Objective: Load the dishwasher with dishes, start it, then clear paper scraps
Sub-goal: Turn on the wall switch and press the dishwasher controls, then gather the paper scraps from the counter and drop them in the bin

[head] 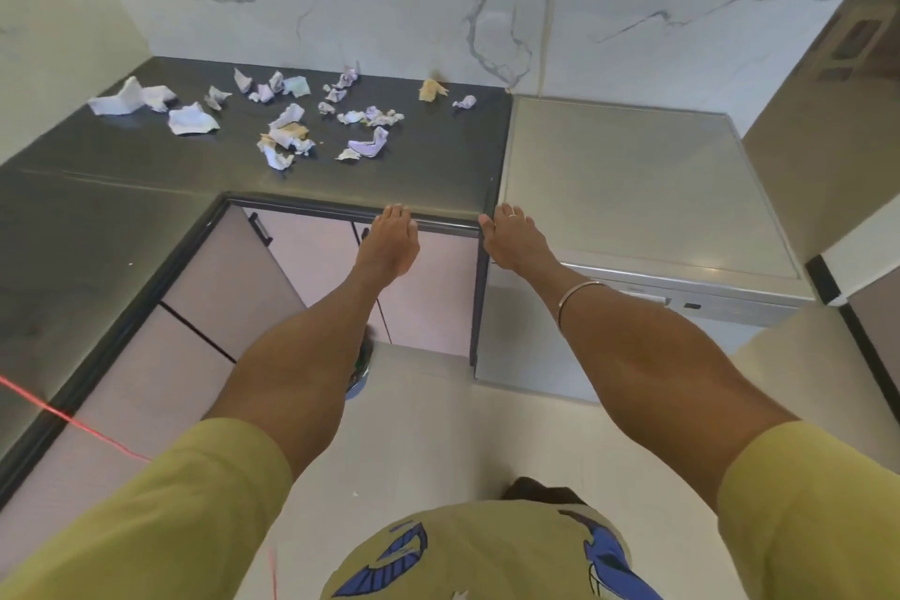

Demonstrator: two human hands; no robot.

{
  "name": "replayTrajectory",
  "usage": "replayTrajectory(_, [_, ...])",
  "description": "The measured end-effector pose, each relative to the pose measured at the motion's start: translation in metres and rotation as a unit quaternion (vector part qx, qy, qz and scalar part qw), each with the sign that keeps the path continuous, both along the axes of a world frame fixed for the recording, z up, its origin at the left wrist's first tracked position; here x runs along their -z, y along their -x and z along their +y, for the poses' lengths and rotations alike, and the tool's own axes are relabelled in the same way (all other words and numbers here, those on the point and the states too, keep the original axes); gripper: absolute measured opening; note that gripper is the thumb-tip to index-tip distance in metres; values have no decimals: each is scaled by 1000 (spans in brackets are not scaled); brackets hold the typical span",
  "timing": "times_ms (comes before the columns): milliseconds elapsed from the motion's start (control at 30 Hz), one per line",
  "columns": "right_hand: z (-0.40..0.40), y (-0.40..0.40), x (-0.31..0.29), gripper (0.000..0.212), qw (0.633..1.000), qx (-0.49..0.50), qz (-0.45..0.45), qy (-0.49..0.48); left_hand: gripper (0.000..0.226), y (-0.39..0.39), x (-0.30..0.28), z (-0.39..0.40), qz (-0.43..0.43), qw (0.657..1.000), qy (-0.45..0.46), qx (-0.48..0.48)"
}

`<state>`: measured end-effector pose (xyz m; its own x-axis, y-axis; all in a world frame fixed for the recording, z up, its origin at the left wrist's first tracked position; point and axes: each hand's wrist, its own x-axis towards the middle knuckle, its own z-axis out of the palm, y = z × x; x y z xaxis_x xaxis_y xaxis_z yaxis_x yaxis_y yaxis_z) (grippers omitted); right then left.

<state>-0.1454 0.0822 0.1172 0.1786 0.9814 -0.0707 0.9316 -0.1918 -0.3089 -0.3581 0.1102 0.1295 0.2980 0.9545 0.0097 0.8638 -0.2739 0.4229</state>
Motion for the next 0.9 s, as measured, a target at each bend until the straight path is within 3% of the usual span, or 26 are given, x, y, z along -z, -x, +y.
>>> replayTrajectory(900, [266, 91, -11, 43, 980, -199, -9, 14, 50, 68, 14, 207, -47, 982, 20, -184])
